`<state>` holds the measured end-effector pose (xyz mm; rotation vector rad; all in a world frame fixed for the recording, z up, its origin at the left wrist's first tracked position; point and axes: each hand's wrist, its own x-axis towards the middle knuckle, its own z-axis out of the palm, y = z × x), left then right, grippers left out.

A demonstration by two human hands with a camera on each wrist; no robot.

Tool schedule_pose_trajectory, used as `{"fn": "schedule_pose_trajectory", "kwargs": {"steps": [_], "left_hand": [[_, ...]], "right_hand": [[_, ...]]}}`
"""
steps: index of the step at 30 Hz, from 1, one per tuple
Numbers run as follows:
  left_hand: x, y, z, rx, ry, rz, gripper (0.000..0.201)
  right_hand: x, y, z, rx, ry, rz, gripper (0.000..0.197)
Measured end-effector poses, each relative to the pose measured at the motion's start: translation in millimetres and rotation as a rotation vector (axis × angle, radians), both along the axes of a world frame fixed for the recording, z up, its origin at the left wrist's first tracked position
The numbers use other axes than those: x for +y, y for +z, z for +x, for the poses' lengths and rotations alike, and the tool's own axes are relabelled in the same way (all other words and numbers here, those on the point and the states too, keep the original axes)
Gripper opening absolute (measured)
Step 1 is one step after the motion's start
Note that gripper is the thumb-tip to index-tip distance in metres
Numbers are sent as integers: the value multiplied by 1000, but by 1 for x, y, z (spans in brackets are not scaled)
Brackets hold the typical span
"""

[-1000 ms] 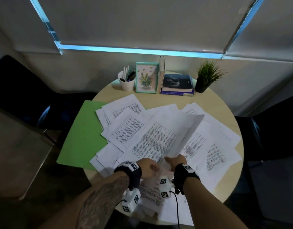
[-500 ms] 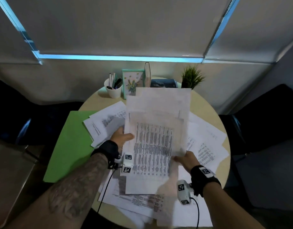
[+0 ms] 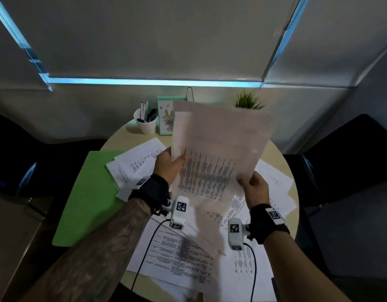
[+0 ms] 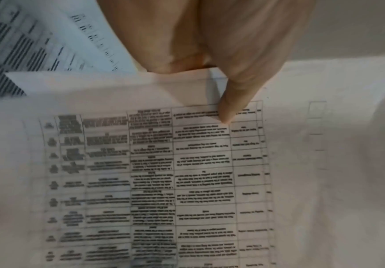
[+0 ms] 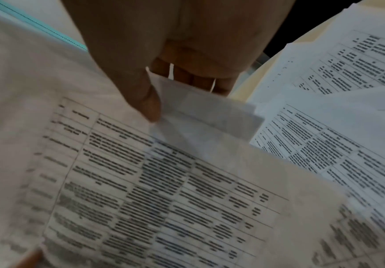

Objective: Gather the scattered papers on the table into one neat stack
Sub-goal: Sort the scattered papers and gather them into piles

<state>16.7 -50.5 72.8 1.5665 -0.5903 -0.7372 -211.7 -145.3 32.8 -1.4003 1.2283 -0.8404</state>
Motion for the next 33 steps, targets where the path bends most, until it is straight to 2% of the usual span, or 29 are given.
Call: {"fn": "schedule_pose_trajectory", "kwargs": {"steps": [5, 8, 10, 12, 15, 16, 18, 19, 22, 24, 26, 29, 30, 31, 33], "left_hand": [[-8, -1, 4, 153, 66, -59, 16], [-13, -2, -2, 99, 44, 1, 25], [-14, -4, -8, 74, 57, 22, 22], [-15, -10, -14, 49, 26, 35, 27], [-16, -27, -21, 20, -36, 166, 29], [-17, -30, -23, -9, -49, 199, 24], [-22, -32, -25, -102, -122, 232, 13], [-27, -31, -25, -83, -143, 212, 11], [-40, -24, -23, -54, -105, 219, 16], [-45, -33, -19, 41, -25, 186, 23], [-49, -42, -18, 39, -77, 272, 33], [-48, -59, -23, 69, -184, 435, 8], [-45, -67, -24, 69, -235, 489, 11], [-40, -76, -24, 45, -292, 573, 24], [-25, -93, -23, -110, -413, 747, 47]], "right_hand": [[-2, 4, -2, 70, 102, 10, 23], [-6, 0, -7, -16, 33, 37, 26], [-7, -8, -9, 25, 54, 51, 30], [-7, -18, -10, 81, 83, 85, 39], [-7, -31, -10, 157, 85, 119, 46], [-8, -34, -9, 199, 93, 115, 43], [-12, -33, -6, 284, 100, 60, 23], [-14, -30, -5, 286, 83, 19, 14], [-21, -20, -3, 160, 32, -51, 17], [-24, -20, -8, 201, 74, 10, 13], [-29, -28, -17, 279, 114, 87, 11], [-39, -40, -38, 388, 24, 149, 12], [-45, -44, -46, 441, -19, 161, 11], [-50, -46, -54, 499, -57, 175, 11], [-68, -50, -67, 606, -95, 189, 18]]}}
